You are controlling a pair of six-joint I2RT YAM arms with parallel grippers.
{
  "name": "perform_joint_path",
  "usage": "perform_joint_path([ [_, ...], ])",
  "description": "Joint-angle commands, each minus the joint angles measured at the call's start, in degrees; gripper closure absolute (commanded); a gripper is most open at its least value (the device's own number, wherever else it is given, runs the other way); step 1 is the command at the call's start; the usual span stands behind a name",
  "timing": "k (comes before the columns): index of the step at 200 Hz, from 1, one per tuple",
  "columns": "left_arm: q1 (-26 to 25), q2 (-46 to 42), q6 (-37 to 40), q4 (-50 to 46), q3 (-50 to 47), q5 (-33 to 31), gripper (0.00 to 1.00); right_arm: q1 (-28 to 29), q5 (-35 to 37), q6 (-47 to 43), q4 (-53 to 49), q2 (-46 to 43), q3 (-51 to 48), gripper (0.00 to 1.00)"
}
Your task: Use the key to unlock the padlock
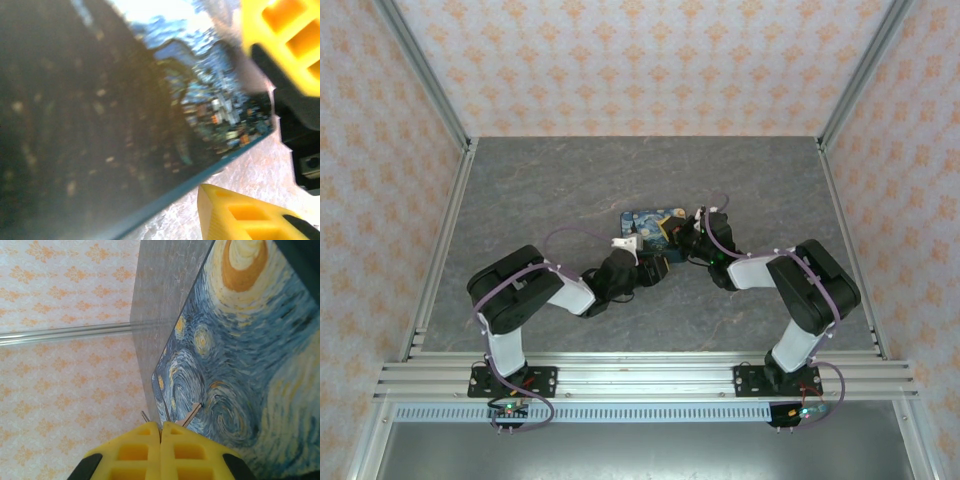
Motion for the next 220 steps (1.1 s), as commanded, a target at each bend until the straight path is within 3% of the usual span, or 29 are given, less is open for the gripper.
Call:
perform_joint_path([
  [1, -0.5, 0.2, -0.1, -0.1, 0.2, -2.7, 0.56, 0.4, 0.8, 0.6, 2.7, 0.7, -0.7, 1.00],
  [40, -1.4, -3.3, 7.5, -13.4, 3.0, -9.2, 0.53, 0.4, 0.9, 0.6, 2.8, 1.0, -0.7, 1.00],
  [73, -1.5, -3.1, 12.7, -18.3, 6.0, -10.2, 0.53, 0.4, 0.8, 0.9, 3.4, 1.8, -0.7, 1.00],
  [145, -2.3, 0.6, 19.6, -22.1, 10.4, -12.3, 0.53, 0.4, 0.6, 1.5, 4.1, 2.9, -0.6, 1.00],
  [220, -3.0, 3.1, 17.4, -17.5, 10.7, -10.1, 0.54, 0.4, 0.6, 1.8, 4.7, 3.5, -1.1, 1.00],
])
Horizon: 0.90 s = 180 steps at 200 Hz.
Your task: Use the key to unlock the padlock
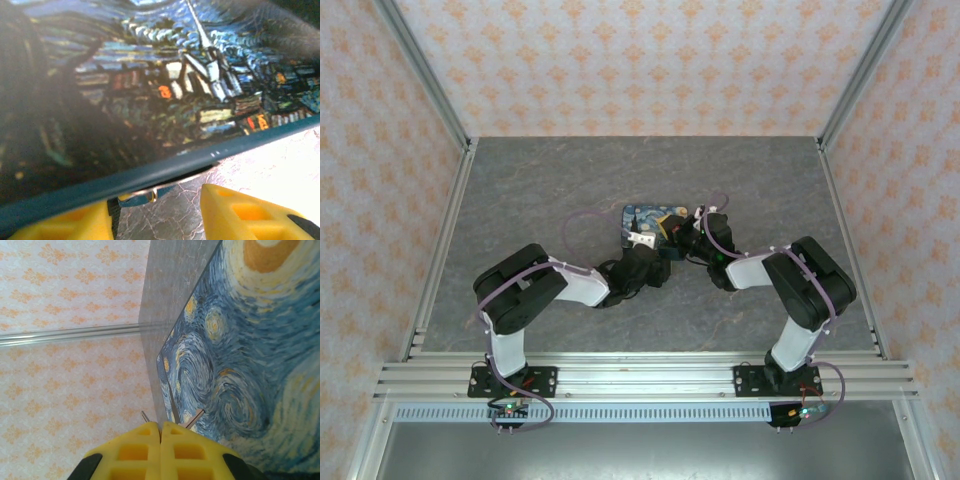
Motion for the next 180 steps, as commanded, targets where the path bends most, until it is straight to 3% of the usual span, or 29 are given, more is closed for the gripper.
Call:
perform_joint_path([
  [1, -0.3, 1.7, -0.9, 3.2, 0.2, 1.0, 0.54, 0.4, 0.6, 0.8, 0.3, 1.6, -1.0, 1.00],
  [102, 2.6, 2.1, -18.1, 21.5, -5.0, 8.2, 0.54, 0.4, 0.8, 1.0, 0.4, 1.1, -1.6, 1.00],
  [180, 2.8, 4.8, -21.4, 24.5, -5.2, 8.5, 0.57, 0.4, 1.0, 0.9, 0.5, 1.3, -2.0, 1.00],
])
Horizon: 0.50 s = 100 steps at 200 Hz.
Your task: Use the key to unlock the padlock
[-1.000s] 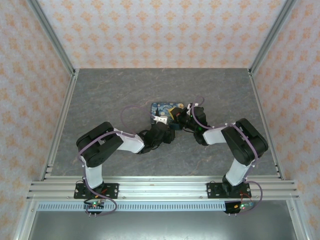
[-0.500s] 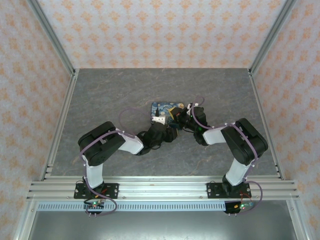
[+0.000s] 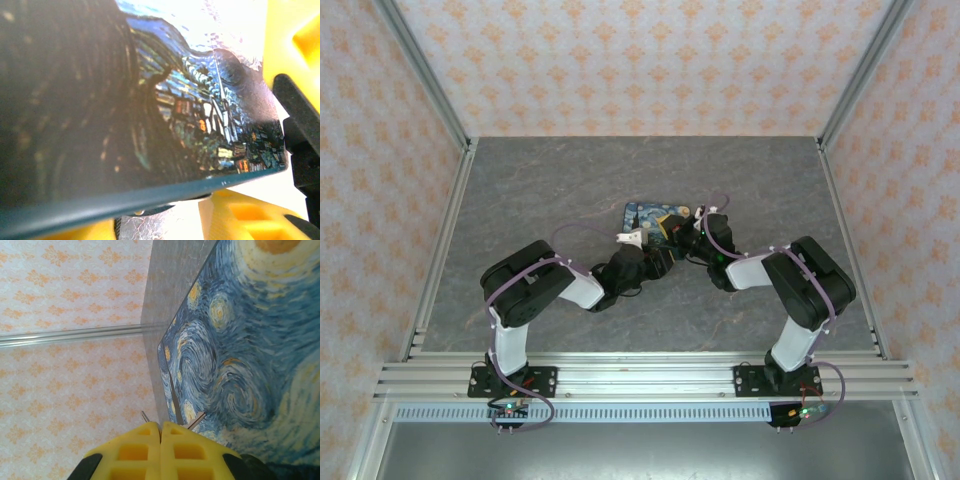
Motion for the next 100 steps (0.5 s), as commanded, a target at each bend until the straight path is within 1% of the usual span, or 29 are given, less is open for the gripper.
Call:
perform_joint_path([
  [1, 0.2, 1.5, -1.9, 3.9, -0.3, 0.7, 0.57, 0.4, 0.7, 0.7, -0.6, 1.2, -1.6, 1.00],
  [31, 0.0, 0.5, -4.9, 6.4, -1.4, 1.6, 0.53, 0.4, 0.6, 0.7, -0.5, 1.5, -1.4, 1.00],
  [38, -0.2, 0.1, -5.4, 8.5, -1.7, 1.5, 0.52, 0.4, 0.5, 0.8, -0.5, 1.5, -1.4, 1.00],
  [64, -0.5, -0.5, -5.8, 7.8, -1.8, 1.1, 0.46, 0.4, 0.5, 0.8, -0.5, 1.6, -1.3, 1.00],
  [100, -0.5, -0.1, -6.8, 8.8, -1.9, 1.0, 0.46, 0.4, 0.4, 0.8, -0.4, 1.6, -1.3, 1.00],
])
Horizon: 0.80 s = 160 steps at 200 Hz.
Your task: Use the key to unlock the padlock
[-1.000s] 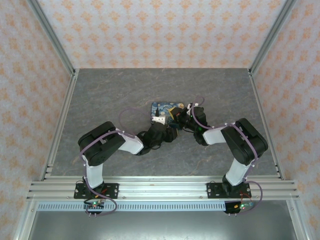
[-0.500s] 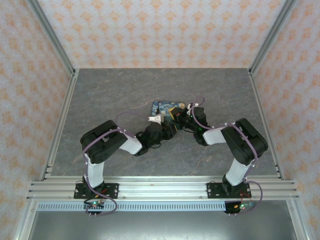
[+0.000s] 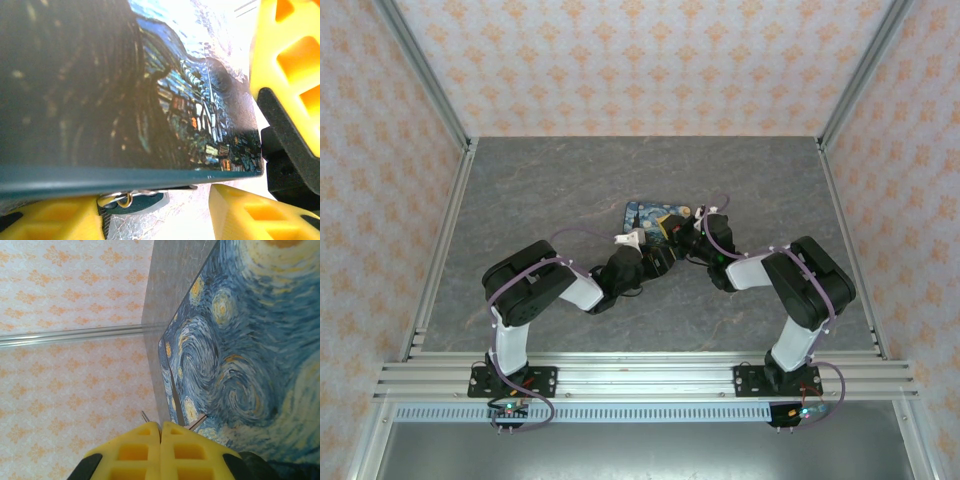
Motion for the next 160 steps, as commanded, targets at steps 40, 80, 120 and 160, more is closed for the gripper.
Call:
perform_joint_path([
  [40, -1.2, -3.7, -1.7, 4.0, -2.2, -0.9, 0.46, 0.4, 0.4, 0.7, -0.9, 1.7, -1.1, 1.00],
  [80, -1.4, -3.2, -1.8, 3.0, -1.9, -2.6, 0.45, 0.4, 0.4, 1.0, -0.3, 2.2, -1.3, 1.00],
  [120, -1.4, 0.5, -3.2, 2.1, -0.3, -4.5, 0.45, 0.4, 0.5, 1.2, 0.2, 2.2, -1.7, 1.00],
  [160, -1.4, 2.4, -4.8, 2.9, -0.7, -6.2, 0.50, 0.4, 0.5, 1.3, 0.2, 2.1, -1.6, 1.00],
])
